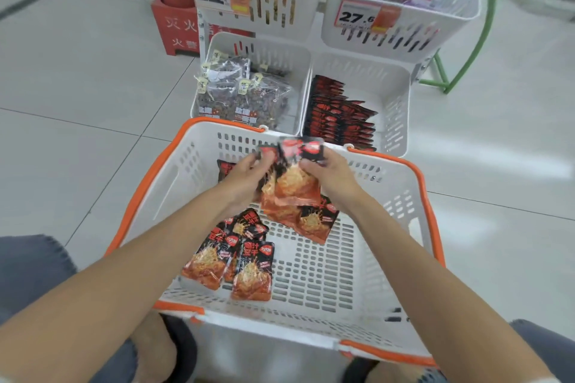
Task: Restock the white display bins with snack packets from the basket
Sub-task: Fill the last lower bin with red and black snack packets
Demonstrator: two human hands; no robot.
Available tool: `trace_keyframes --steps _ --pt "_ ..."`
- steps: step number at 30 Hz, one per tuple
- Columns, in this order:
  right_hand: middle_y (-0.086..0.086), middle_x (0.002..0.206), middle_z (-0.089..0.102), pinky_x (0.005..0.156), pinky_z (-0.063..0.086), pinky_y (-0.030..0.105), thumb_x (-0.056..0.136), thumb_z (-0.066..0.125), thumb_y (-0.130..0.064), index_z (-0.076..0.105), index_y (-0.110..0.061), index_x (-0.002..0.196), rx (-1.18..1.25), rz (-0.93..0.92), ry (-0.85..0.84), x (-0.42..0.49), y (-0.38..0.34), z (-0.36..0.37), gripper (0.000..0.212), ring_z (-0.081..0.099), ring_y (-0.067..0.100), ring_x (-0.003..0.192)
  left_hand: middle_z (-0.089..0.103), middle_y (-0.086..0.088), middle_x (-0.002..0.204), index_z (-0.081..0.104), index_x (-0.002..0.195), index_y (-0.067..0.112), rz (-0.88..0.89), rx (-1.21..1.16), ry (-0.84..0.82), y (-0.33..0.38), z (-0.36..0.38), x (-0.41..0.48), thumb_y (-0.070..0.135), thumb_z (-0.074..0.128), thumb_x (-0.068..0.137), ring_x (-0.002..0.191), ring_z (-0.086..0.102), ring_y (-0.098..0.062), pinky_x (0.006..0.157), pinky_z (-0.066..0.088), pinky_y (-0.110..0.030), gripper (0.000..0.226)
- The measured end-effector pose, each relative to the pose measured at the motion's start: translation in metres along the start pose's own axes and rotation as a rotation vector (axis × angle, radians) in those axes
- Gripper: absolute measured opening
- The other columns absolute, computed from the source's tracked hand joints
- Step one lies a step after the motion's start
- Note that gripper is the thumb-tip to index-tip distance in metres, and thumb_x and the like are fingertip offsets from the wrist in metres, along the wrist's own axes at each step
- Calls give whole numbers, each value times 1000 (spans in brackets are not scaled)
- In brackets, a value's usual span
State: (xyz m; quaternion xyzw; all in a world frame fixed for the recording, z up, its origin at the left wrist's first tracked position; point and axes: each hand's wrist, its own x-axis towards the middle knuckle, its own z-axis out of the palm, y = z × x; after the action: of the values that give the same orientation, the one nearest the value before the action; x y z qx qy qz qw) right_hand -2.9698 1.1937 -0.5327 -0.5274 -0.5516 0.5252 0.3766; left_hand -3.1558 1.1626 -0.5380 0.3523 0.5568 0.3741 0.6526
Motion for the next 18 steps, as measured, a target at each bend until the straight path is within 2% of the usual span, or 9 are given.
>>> trace_keyframes --steps 2,3,6,9,10,11,13,15,18 --pt "-1 100 69 79 52 24 94 62 -16 67 -18 108 -94 -6 -46 -1 8 8 15 64 10 88 65 -13 123 56 124 13 20 66 25 -2 9 -1 20 67 91 102 66 -23 84 55 -34 36" --pt "-2 108 67 82 49 22 95 60 -23 66 -18 111 -94 41 -53 0 16 6 18 62 9 95 67 -15 118 57 120 8 28 81 88 -4 6 -1 9 66 91 98 67 -25 81 56 -33 31" --pt "5 126 61 97 43 31 92 64 -29 61 -9 123 -286 220 167 5 57 -15 37 57 20 116 67 -13 113 60 109 7 -13 14 210 -13 -20 5 0 61 92 103 64 -28 101 48 -42 19" --pt "14 134 55 101 41 40 82 75 -37 38 -4 142 -513 537 332 -6 113 -35 78 50 33 126 67 -12 118 60 118 6 -48 -6 243 -23 -37 5 -1 59 93 98 64 -22 98 48 -41 26" --pt "15 130 57 101 42 42 79 78 -38 29 -6 147 -477 610 322 -11 130 -35 89 51 34 125 66 -10 118 59 122 5 -53 -6 245 -26 -38 4 -2 59 93 97 64 -20 94 49 -39 29" --pt "14 118 63 100 45 43 78 80 -33 28 -6 147 -394 641 299 -13 144 -33 90 56 34 118 66 -8 118 58 124 6 -60 -4 243 -28 -38 3 -2 59 93 94 63 -16 90 47 -35 32" --pt "11 90 68 87 52 42 80 78 -13 54 1 126 -272 563 237 -12 153 -27 53 66 28 88 63 -4 118 58 125 8 -65 -1 267 -28 -39 4 -2 58 94 91 59 -10 89 41 -31 33" --pt "9 85 69 77 52 36 86 70 -3 69 2 100 -212 458 142 -6 138 -27 15 65 24 77 62 -3 119 58 123 10 -73 13 303 -25 -40 6 0 58 95 96 58 -15 93 40 -34 30" --pt "4 84 72 76 54 31 94 61 -8 70 -3 91 51 343 -26 2 83 -35 11 66 21 81 61 -4 118 56 120 12 -69 67 311 -15 -35 7 2 56 97 97 56 -17 85 43 -37 25"
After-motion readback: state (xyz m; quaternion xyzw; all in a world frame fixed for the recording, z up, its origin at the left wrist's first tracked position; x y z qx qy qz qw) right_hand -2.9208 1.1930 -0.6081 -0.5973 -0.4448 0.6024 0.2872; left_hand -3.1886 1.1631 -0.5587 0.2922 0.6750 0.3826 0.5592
